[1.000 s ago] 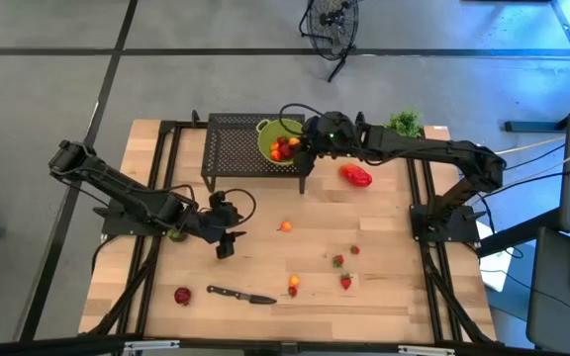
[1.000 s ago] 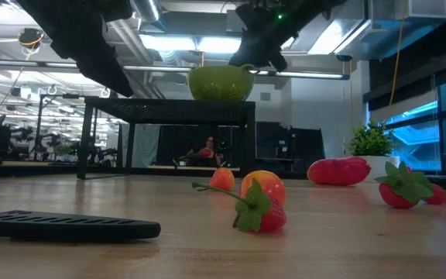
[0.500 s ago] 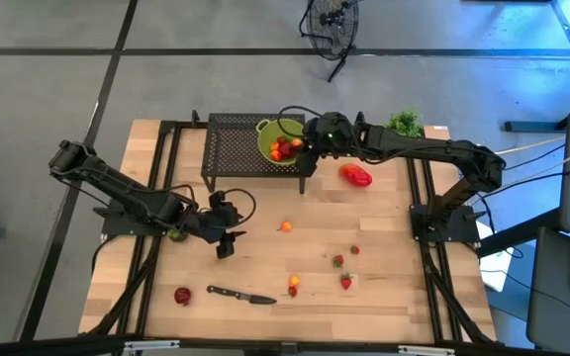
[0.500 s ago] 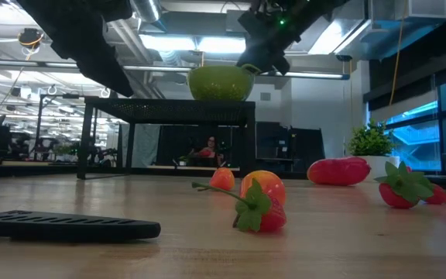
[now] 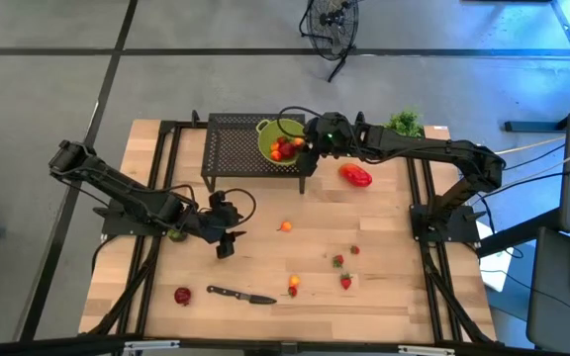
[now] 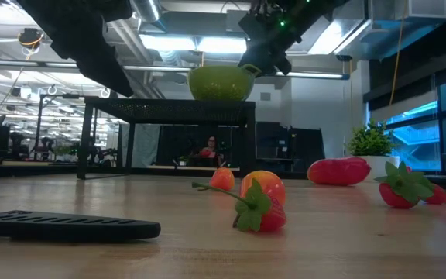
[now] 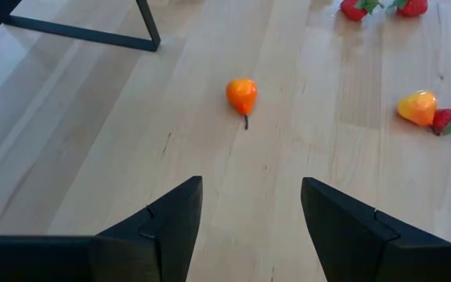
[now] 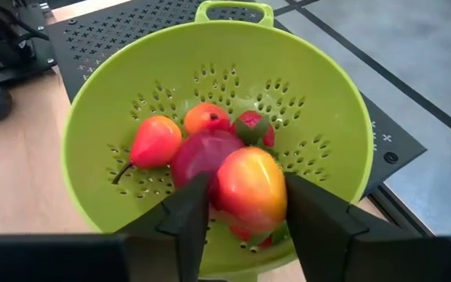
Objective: Pick & Place Fruit
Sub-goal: Put the pear into the green strainer bowl on the shelf, then put the black kitchen knife on the shelf
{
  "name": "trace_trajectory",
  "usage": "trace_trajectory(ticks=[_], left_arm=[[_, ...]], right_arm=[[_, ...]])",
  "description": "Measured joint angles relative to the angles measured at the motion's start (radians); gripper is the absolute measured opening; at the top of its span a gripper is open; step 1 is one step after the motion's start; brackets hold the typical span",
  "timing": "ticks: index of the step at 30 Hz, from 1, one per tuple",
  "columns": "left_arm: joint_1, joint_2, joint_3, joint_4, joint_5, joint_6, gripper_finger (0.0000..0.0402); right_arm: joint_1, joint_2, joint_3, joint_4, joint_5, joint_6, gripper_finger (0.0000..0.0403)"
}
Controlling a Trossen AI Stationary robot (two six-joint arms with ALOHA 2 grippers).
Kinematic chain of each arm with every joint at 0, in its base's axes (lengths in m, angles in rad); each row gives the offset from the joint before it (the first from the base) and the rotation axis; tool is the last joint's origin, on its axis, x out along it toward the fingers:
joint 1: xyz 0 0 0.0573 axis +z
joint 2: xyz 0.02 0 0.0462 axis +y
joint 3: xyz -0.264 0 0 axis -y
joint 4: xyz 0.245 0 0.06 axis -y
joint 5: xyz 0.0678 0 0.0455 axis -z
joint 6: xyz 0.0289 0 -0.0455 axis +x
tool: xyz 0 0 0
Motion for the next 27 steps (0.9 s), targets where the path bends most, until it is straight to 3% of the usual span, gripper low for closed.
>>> trace_trajectory(ticks=[16,27], left_arm=[[0.0,0.0,0.0,-0.019,0.002,0.0,0.0214],[0.0,0.0,0.0,-0.019,0.075,-0.001,0.0214]], right_arm=[[0.0,0.0,0.0,0.048,-0.003,0.002,0.0243],[0.002,-0.08,0.0,0.011,-0.004,-0.017,0.0246]])
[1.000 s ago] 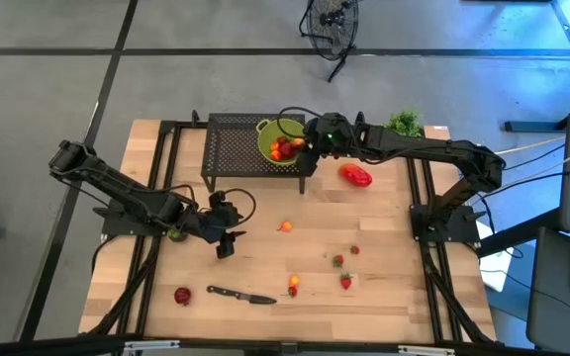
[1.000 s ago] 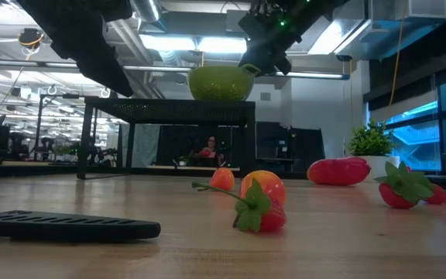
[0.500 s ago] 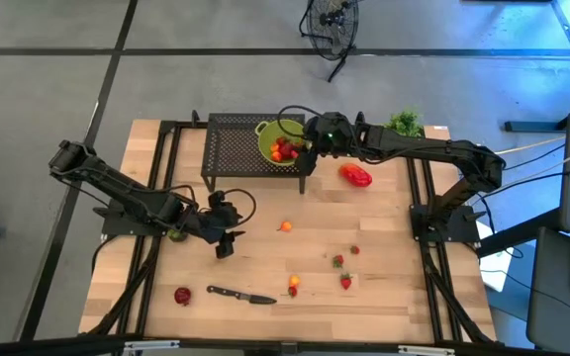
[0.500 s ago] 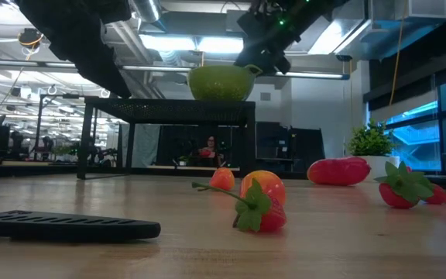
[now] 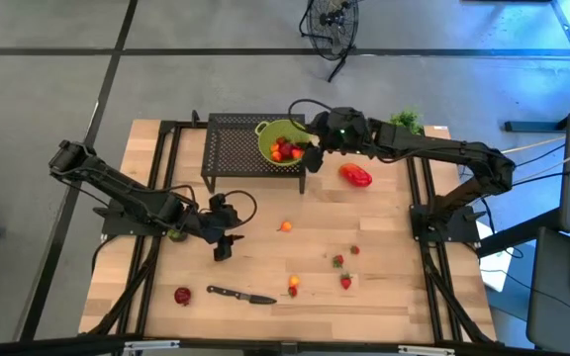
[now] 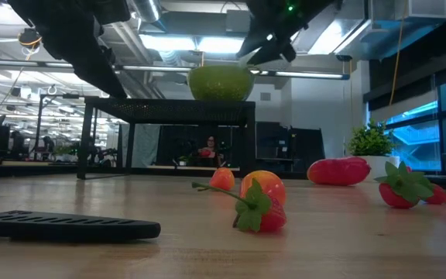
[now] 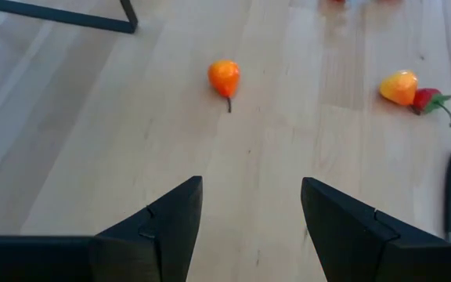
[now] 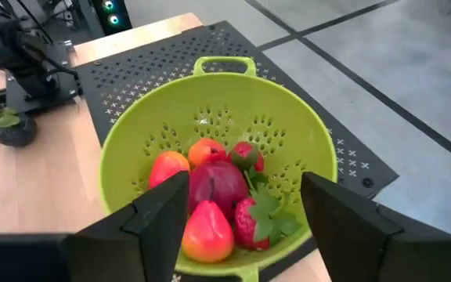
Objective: Pick & Place Fruit
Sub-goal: Put the black kitchen knife on the shelf
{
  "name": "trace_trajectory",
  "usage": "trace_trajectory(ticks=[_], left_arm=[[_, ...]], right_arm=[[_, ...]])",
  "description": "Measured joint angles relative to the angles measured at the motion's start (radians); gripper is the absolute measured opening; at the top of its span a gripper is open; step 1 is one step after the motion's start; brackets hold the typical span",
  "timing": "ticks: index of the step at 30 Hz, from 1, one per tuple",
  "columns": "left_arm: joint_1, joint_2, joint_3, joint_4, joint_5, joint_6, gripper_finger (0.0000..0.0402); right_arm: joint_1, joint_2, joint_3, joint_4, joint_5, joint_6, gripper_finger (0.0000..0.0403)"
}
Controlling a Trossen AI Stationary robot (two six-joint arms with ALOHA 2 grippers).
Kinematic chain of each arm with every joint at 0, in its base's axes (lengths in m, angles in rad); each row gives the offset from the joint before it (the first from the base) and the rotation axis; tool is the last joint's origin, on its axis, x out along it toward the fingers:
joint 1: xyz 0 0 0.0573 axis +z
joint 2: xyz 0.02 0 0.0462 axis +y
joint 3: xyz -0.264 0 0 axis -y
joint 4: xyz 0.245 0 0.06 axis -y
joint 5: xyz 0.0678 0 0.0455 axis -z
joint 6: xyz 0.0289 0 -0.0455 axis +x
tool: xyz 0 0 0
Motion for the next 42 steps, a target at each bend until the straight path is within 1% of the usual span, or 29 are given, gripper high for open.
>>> trace_trajectory(ticks=[5,8,10,14,19,23,28,31,33,36,39,40,42], left_arm=[[0.001,0.0,0.0,0.013,0.004,0.0,0.0214],[0.009,0.0,0.0,0.037,0.005,0.008,0.0214],[0.012,0.0,0.001,0.055,0.004,0.025,0.0214],[0.018,0.0,0.001,0.093,0.004,0.053,0.0214],[0.035,0.0,0.001,0.114,0.005,0.066,0.0214],[0.044,0.0,0.001,0.113,0.033,0.069,0.0214],[0.042,0.0,0.001,0.113,0.062,0.069,0.0218],[0.04,0.0,0.001,0.113,0.067,0.057,0.0228],[0.039,0.0,0.001,0.109,0.068,0.035,0.0238],[0.039,0.0,0.001,0.097,0.099,-0.004,0.0251],[0.039,0.0,0.001,0.078,0.183,-0.069,0.0255],[0.039,0.0,0.001,0.073,0.216,-0.077,0.0255],[0.03,0.0,0.001,0.074,0.249,-0.08,0.0253]], right_arm=[[0.02,-0.056,0.0,-0.08,-0.003,-0.03,0.0225],[0.037,-0.082,0.0,-0.142,0.006,-0.05,0.021],[0.052,-0.102,-0.013,-0.148,0.023,-0.061,0.0199],[0.077,-0.168,-0.102,-0.112,0.063,-0.074,0.0169],[0.102,-0.289,-0.253,-0.024,0.057,-0.03,0.0131],[0.122,-0.365,-0.327,-0.016,0.056,-0.001,0.0107],[0.154,-0.413,-0.376,-0.021,0.056,0.026,0.0083],[0.173,-0.429,-0.408,-0.015,0.058,0.03,0.0072],[0.187,-0.433,-0.435,-0.015,0.078,0.049,0.0066],[0.208,-0.435,-0.486,0.002,0.115,0.08,0.0058],[0.223,-0.435,-0.536,0.034,0.119,0.104,0.0053],[0.226,-0.435,-0.553,0.053,0.117,0.11,0.0051],[0.232,-0.435,-0.581,0.076,0.117,0.129,0.0049]])
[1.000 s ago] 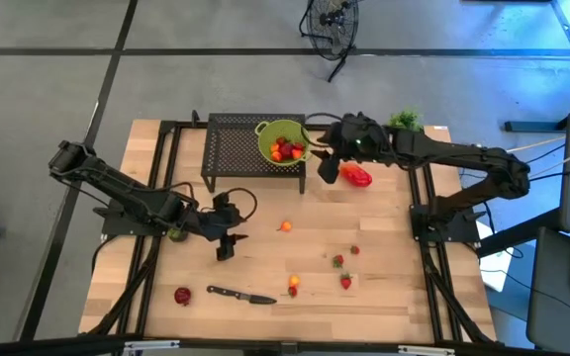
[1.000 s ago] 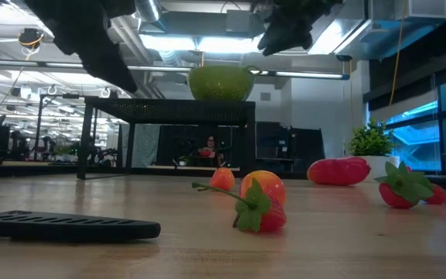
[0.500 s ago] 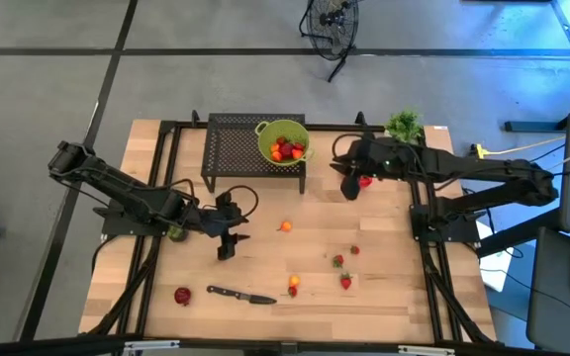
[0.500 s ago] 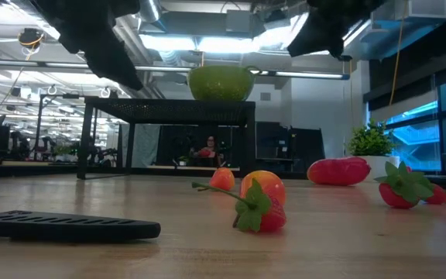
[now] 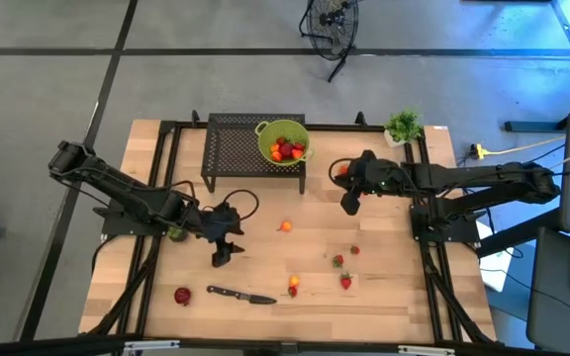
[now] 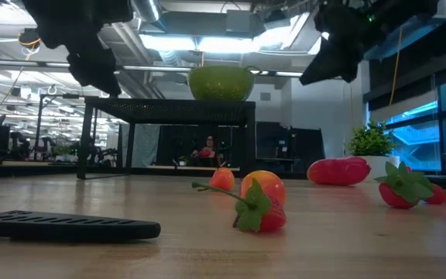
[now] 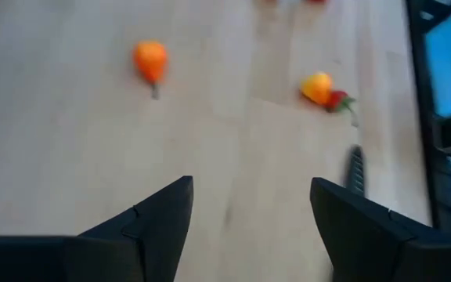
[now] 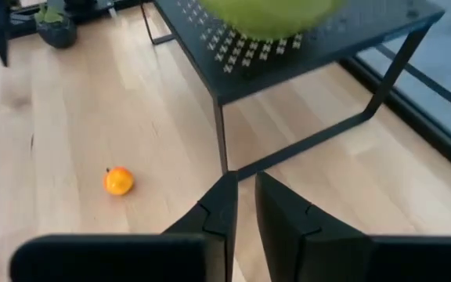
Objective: Pick & Place Fruit
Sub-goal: Put the black kitchen knife on the shelf
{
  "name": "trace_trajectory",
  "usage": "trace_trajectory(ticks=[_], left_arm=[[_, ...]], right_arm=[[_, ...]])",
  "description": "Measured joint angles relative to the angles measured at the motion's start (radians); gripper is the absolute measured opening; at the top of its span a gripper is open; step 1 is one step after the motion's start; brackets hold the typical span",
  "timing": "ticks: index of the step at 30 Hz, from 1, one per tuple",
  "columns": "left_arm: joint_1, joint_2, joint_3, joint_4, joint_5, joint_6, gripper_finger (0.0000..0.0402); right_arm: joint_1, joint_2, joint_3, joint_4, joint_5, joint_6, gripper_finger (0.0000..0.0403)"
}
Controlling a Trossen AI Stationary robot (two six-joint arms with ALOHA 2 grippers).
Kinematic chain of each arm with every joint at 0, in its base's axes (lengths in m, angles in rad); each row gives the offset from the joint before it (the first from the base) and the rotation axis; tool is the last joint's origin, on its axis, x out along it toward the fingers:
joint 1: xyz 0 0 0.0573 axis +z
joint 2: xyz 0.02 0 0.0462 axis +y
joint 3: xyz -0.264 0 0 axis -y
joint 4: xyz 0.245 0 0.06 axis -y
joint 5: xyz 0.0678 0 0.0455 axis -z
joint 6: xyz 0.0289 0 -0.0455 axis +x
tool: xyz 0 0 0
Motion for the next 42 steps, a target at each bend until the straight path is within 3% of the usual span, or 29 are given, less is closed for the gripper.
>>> trace_trajectory(ticks=[6,18,32,42], left_arm=[[-0.038,0.0,0.007,-0.011,-0.005,-0.032,0.0251],[-0.124,0.021,0.189,-0.157,-0.01,-0.067,0.0251],[-0.253,0.224,0.338,-0.372,-0.01,-0.148,0.0251],[-0.332,0.323,0.343,-0.381,-0.01,-0.222,0.0251]], right_arm=[[0.004,0.0,-0.061,0.061,0.0,0.023,0.005],[0.004,0.0,-0.067,0.088,-0.001,0.027,0.0079],[0.004,0.0,-0.067,0.111,-0.001,0.029,0.0093],[0.004,0.0,-0.067,0.113,-0.001,0.029,0.0073]])
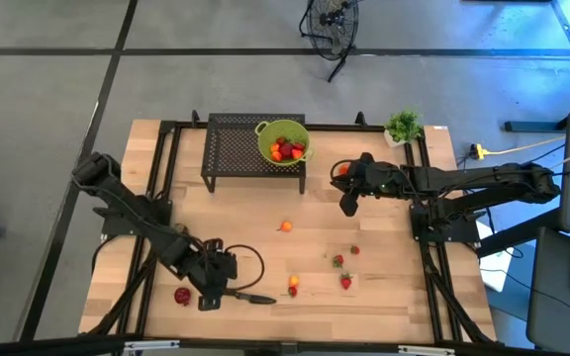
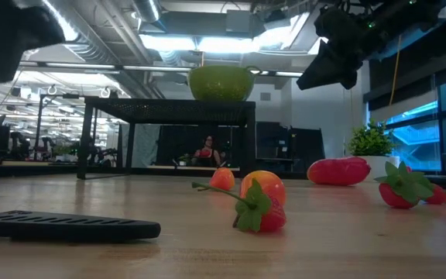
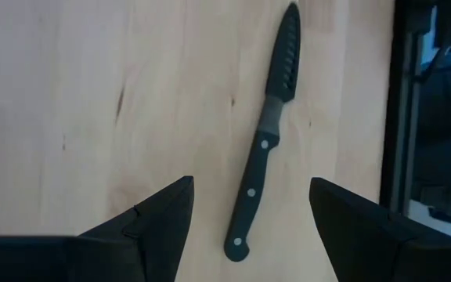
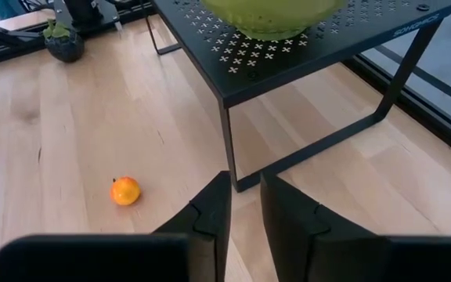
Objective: Pick & Place Fruit
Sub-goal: Put the black kitchen knife on the shelf
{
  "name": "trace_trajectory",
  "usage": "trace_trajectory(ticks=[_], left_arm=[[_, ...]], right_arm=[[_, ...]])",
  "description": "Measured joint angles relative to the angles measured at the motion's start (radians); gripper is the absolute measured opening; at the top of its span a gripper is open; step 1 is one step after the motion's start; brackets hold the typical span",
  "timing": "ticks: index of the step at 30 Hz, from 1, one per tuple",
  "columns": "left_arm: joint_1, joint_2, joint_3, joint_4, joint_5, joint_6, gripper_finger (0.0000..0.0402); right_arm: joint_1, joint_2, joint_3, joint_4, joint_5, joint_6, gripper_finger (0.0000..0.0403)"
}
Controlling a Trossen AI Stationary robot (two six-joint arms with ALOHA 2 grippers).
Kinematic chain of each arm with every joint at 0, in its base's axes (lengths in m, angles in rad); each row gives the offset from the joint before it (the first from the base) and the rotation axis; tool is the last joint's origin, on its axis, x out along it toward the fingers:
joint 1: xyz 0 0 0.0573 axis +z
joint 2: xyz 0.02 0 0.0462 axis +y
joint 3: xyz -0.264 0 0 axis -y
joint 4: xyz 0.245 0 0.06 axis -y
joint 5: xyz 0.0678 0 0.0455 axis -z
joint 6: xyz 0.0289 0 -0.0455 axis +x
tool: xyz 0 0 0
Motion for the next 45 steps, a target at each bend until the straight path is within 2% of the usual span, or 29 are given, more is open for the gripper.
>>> trace_trajectory(ticks=[6,12,31,45], left_arm=[[-0.017,0.076,0.0,0.0,0.005,-0.033,0.0251],[-0.018,0.16,0.0,0.003,0.061,-0.033,0.0251],[-0.03,0.288,0.0,0.091,0.091,-0.032,0.0251],[-0.067,0.327,0.004,0.072,0.007,-0.032,0.0241]], right_arm=[[0.0,0.0,0.0,0.02,-0.008,0.005,0.0062],[0.0,0.0,0.0,0.021,-0.008,0.005,0.0057],[0.0,0.0,0.0,0.021,-0.009,0.02,0.0087],[0.0,0.0,0.0,0.027,-0.009,0.027,0.006]])
